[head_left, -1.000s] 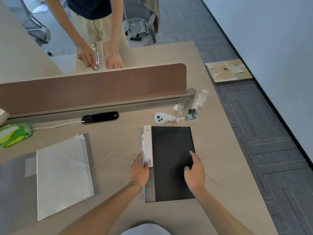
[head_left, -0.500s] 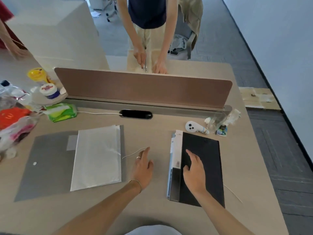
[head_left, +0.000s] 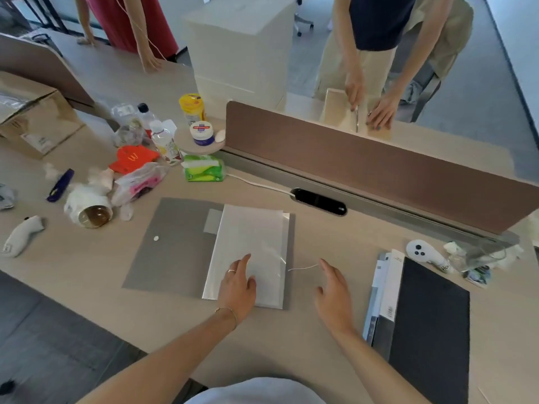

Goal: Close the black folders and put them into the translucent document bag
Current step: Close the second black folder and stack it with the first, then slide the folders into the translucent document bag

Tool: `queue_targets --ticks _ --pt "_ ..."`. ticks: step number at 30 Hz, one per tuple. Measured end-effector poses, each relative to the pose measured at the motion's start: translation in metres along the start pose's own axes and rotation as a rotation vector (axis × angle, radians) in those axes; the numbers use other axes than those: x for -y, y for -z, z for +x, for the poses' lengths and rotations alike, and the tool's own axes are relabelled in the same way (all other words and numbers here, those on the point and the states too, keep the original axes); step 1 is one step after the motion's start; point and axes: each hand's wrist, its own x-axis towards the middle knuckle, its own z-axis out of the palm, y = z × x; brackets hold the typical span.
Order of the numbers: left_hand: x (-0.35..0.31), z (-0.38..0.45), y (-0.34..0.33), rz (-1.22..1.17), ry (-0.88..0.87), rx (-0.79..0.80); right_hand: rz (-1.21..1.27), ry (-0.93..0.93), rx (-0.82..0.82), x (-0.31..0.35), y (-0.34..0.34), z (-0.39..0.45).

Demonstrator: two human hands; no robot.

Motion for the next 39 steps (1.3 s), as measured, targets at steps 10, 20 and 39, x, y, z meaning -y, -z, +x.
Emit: queue_targets --ticks 10,20,39 --pt "0.101 0.038 0.088 -0.036 0.201 -0.087 -0.108 0.137 0.217 0.098 -0.108 0.031" --pt "0.189 0.062 0.146 0.081 0.336 -0.066 -0.376 0.408 0.632 0.175 -0.215 0.053" --pt "0.218 0.094 0.165 -0.068 0.481 -0.221 -0.625 0.435 0.825 0.182 -0.259 0.071"
